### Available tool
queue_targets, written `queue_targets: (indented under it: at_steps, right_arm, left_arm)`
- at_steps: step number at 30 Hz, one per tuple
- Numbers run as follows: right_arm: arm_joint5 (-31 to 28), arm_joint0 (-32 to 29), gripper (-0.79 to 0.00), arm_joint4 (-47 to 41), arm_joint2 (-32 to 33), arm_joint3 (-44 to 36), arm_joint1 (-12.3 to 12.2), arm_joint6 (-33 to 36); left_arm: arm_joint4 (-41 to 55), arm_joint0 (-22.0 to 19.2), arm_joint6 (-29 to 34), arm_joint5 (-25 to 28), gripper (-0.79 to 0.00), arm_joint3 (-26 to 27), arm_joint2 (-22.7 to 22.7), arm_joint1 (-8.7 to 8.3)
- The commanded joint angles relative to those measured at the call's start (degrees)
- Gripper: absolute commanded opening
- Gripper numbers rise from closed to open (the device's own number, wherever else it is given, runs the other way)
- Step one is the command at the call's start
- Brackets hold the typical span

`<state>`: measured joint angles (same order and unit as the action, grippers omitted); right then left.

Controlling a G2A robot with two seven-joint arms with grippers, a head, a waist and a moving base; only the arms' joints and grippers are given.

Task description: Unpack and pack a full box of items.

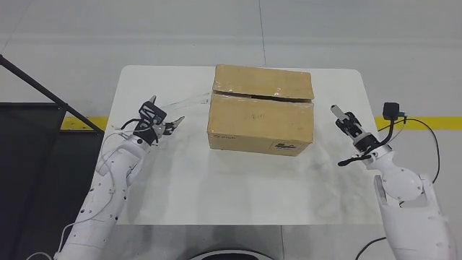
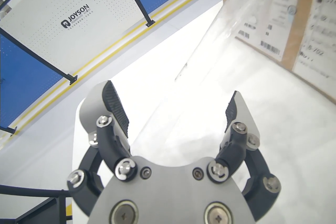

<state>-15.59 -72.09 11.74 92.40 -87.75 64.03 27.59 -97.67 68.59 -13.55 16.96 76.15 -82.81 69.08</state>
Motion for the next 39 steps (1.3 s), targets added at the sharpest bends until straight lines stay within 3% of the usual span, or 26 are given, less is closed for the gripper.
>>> queue_targets:
  at_steps: [1,8,12,16,25,28,39]
  right_arm:
    - [-1.19,0.01,0.000,-2.50,0.30,-0.02,-0.05,1.45]
    - [-5.12,1.61,0.000,-15.00,1.91,1.89,-0.37,9.28]
    - [-2.37,3.67,0.000,-23.70,1.99,3.73,-0.67,17.73]
    - [-2.37,3.67,0.000,-23.70,1.99,3.73,-0.67,17.73]
    - [-2.06,3.59,0.000,-22.90,1.70,3.48,-0.65,16.80]
    - [-1.73,4.39,0.000,-24.22,0.65,3.70,-0.51,16.10]
    - [-3.41,14.40,0.000,-34.31,-3.28,15.49,-0.47,28.58]
  left_arm:
    - [0.51,1.75,0.29,1.70,0.000,3.00,-0.65,-0.25]
    - [11.28,8.06,0.93,8.68,0.000,13.38,-4.14,-0.72]
    - [26.56,10.42,4.91,12.38,0.000,16.78,-6.21,-0.53]
    - [32.91,11.86,8.95,10.84,0.000,20.23,-8.80,-0.66]
    - [33.45,12.00,9.02,10.91,0.000,20.35,-8.49,-0.62]
    - [39.03,11.72,10.05,11.60,0.000,21.00,-7.19,-0.37]
    - [60.29,9.94,19.30,13.20,0.000,21.39,-7.41,-0.28]
